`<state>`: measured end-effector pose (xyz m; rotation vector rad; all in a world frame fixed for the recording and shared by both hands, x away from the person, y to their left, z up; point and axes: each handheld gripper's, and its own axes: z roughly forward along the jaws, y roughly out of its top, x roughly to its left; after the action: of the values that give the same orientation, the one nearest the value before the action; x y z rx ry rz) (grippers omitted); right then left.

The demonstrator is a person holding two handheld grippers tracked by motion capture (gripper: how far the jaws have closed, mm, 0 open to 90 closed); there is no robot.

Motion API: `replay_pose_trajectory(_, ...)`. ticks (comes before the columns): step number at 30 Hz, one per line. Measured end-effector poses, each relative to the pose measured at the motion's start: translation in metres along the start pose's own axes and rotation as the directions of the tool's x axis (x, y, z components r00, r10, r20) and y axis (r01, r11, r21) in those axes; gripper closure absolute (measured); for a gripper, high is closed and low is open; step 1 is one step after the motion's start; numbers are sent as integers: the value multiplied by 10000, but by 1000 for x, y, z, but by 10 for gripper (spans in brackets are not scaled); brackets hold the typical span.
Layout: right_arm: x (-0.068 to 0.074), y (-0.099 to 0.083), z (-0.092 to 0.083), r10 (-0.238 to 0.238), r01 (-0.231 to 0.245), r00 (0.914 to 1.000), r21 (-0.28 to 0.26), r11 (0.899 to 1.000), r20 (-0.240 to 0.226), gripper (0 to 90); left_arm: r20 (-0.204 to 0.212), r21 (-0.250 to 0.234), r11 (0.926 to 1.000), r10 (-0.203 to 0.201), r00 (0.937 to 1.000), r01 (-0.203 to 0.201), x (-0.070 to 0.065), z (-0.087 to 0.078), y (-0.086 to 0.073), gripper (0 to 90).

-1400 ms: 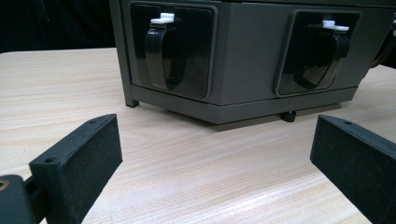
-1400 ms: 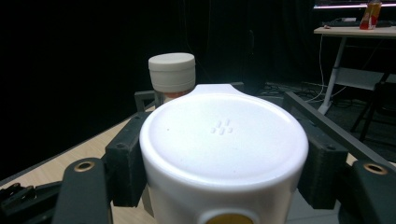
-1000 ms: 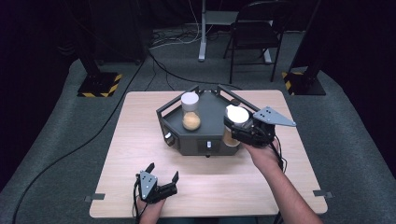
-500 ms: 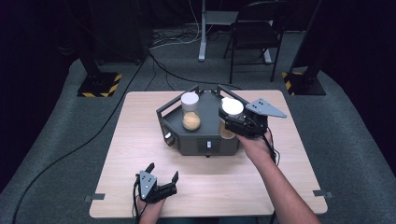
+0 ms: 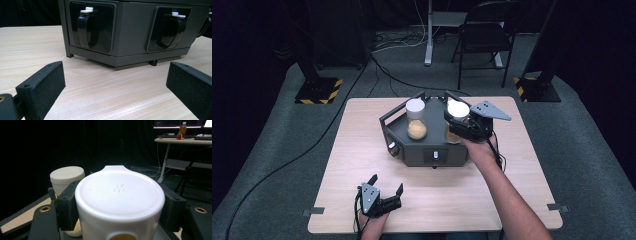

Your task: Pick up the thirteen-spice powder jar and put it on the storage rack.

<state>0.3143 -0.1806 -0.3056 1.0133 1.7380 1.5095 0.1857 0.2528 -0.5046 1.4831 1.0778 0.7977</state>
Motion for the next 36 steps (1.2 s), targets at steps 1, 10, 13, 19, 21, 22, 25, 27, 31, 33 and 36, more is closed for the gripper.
replay_pose_trajectory(1, 1, 0, 2, -16, 16, 10000, 16, 10000, 46, 304, 0, 0, 10000, 3, 10000, -3, 0, 0, 0, 14)
replay_pose_trajectory(10, 4, -2, 17, -127, 131, 9993, -120, 9998, 347, 304, -37, -7, 10000, 25, 10000, -25, -1, 0, 0, 14)
replay_pose_trajectory(13, 5, -4, 22, -119, 128, 9992, -239, 9996, 382, 304, -42, 4, 10000, 28, 10000, -28, -1, 0, 0, 14)
replay_pose_trajectory(19, 8, -7, 28, -37, 53, 9988, -317, 9995, 483, 304, -29, 0, 10000, -11, 10000, 11, 0, 0, 0, 14)
replay_pose_trajectory(21, 9, -7, 31, -107, 124, 9985, -310, 9994, 539, 304, -23, -7, 10000, -35, 10000, 35, 0, 0, 0, 14)
replay_pose_trajectory(22, 9, -7, 32, -142, 159, 9983, -285, 9995, 573, 304, -16, -22, 10000, -39, 10000, 39, 0, 0, 0, 14)
replay_pose_trajectory(25, 10, -9, 36, -137, 156, 9976, -274, 9995, 683, 304, -15, -17, 10000, -66, 10000, 66, 0, 0, 0, 14)
replay_pose_trajectory(27, 11, -10, 38, -173, 193, 9967, -249, 9995, 794, 304, -11, -25, 10000, -70, 10000, 70, 0, 0, 0, 14)
replay_pose_trajectory(31, 12, -12, 44, -129, 149, 9953, -197, 9997, 965, 304, 18, -14, 10000, -77, 10000, 77, 1, 0, 0, 15)
replay_pose_trajectory(33, 13, -13, 47, -141, 158, 9945, -159, 9997, 1037, 304, 21, -14, 10000, -95, 10000, 95, 1, 0, 0, 14)
replay_pose_trajectory(36, 13, -15, 50, -103, 116, 9942, -115, 9999, 1067, 304, 22, -17, 9999, -123, 9999, 123, 1, 0, 0, 14)
